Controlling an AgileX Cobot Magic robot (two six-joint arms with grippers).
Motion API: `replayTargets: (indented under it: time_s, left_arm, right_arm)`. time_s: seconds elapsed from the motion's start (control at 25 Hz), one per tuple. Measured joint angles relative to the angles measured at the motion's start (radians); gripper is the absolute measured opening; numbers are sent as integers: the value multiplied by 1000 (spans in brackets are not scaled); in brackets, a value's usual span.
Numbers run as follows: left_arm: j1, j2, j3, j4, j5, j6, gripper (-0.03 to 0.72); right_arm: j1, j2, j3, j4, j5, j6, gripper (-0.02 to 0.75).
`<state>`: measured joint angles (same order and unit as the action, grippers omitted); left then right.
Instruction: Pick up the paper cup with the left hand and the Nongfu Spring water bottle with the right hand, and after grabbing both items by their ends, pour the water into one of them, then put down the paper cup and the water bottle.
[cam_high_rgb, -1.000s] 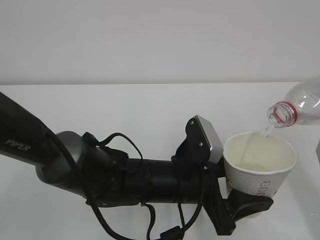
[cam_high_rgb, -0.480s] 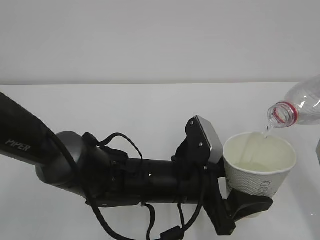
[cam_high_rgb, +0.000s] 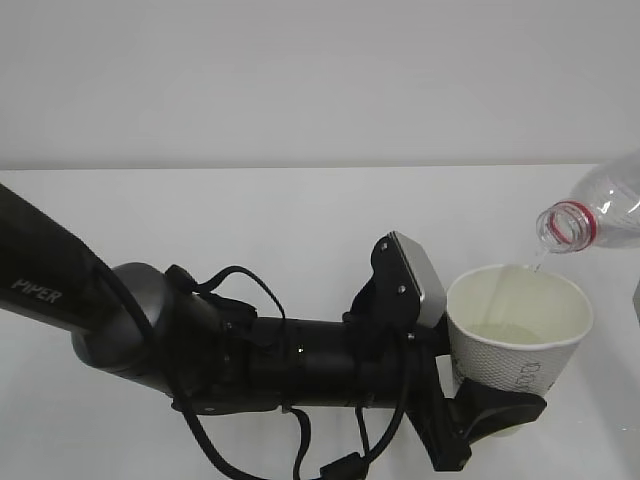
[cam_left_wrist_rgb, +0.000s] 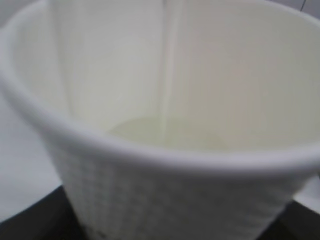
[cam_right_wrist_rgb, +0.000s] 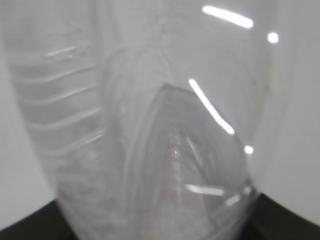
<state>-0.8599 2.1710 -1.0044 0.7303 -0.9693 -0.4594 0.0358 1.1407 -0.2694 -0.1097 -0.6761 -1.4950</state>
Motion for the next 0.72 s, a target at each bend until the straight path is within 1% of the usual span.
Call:
replayTargets:
  time_s: [0.72]
  left_arm:
    - [0, 0, 0, 0, 0, 0, 530]
  right_arm:
    - [0, 0, 0, 2, 0, -6, 413]
